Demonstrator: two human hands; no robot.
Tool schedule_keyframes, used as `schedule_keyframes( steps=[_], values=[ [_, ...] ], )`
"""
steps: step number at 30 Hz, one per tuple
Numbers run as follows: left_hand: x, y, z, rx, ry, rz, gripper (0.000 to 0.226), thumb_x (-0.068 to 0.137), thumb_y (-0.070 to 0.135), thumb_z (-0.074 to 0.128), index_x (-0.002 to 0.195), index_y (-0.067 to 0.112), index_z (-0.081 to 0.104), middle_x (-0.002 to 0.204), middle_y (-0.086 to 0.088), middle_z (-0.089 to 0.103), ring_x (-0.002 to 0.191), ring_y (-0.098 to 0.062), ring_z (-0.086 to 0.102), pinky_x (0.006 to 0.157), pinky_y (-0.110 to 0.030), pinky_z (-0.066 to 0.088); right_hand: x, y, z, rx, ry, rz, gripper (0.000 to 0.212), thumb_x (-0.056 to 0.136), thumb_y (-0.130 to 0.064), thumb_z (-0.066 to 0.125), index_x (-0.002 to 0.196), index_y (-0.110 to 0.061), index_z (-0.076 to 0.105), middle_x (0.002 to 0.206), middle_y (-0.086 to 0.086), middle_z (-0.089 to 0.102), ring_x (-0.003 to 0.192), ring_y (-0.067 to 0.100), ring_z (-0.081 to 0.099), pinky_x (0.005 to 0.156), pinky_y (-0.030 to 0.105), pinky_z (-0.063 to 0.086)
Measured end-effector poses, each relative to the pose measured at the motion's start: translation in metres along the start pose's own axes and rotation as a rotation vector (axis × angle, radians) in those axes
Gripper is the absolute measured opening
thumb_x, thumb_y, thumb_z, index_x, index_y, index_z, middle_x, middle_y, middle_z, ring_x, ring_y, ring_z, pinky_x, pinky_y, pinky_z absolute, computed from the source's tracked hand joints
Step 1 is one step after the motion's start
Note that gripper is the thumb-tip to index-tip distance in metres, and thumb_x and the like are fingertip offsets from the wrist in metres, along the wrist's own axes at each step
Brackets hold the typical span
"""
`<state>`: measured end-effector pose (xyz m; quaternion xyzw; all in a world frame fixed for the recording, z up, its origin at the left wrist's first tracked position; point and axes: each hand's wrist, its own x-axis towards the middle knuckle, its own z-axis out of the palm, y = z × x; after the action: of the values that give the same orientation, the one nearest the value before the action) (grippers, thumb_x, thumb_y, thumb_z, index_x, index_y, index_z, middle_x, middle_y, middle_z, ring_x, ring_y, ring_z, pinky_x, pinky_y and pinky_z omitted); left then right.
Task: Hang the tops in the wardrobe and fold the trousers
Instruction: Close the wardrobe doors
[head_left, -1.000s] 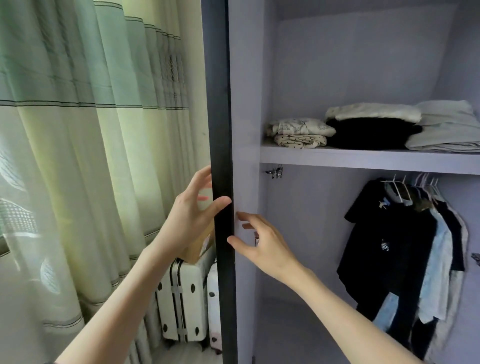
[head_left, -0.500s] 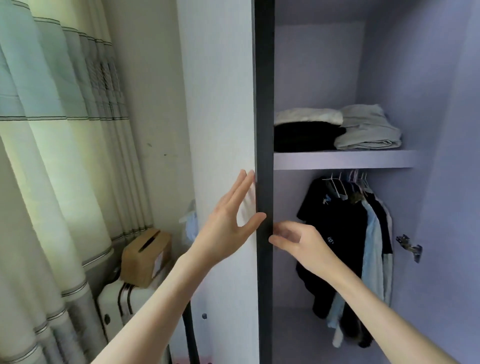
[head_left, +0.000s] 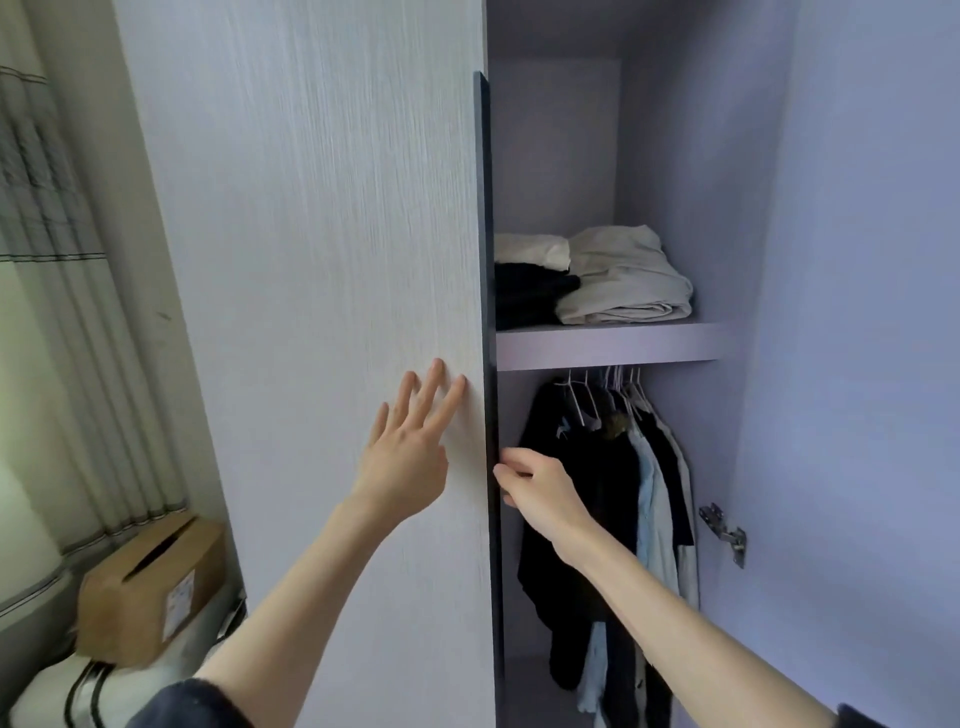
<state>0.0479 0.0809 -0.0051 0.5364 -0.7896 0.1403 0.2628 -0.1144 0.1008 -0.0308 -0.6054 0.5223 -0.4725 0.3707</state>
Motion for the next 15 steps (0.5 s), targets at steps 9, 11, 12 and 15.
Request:
schedule_keyframes(
  steps=[9,11,12,15],
  values=[
    [0.06,-0.018,0.04,0.156,-0.117,0.02,0.078,0.095,0.013,0.038,0.147,0.031,-0.018,0.14,0.009,-0.043,0.13,-0.018,-0.038,0.117,-0.048,-0.004,0.062,0.003,-0.017,0.072,-0.084,0.09,0.039,0.099,-0.009,0.04,0.137,-0.016,0.046,0.122,-0.01,0.056,0.117,0.009,0.048,0.106,0.031,0.035],
    [0.068,-0.024,0.045,0.195,-0.131,0.04,0.078,0.096,0.016,0.039,0.146,0.03,-0.019,0.14,0.007,-0.044,0.13,-0.021,-0.038,0.116,-0.052,-0.004,0.072,0.005,-0.015,0.064,-0.083,0.099,0.043,0.098,-0.009,0.041,0.141,-0.019,0.041,0.133,-0.004,0.051,0.115,0.007,0.045,0.106,0.031,0.035],
    [0.072,-0.028,0.048,0.221,-0.133,0.049,0.078,0.096,0.017,0.039,0.146,0.029,-0.02,0.139,0.005,-0.044,0.13,-0.022,-0.039,0.116,-0.054,-0.004,0.078,0.006,-0.013,0.063,-0.08,0.095,0.044,0.098,-0.009,0.041,0.141,-0.02,0.041,0.13,-0.006,0.052,0.109,0.003,0.046,0.103,0.03,0.034],
    [0.08,-0.035,0.059,0.25,-0.128,0.048,0.082,0.097,0.02,0.04,0.141,0.025,-0.029,0.139,0.003,-0.05,0.128,-0.025,-0.043,0.113,-0.059,-0.008,0.09,0.008,-0.008,0.075,-0.065,0.084,0.045,0.097,-0.005,0.04,0.139,-0.022,0.042,0.114,-0.015,0.055,0.094,-0.003,0.048,0.096,0.025,0.034]
  ],
)
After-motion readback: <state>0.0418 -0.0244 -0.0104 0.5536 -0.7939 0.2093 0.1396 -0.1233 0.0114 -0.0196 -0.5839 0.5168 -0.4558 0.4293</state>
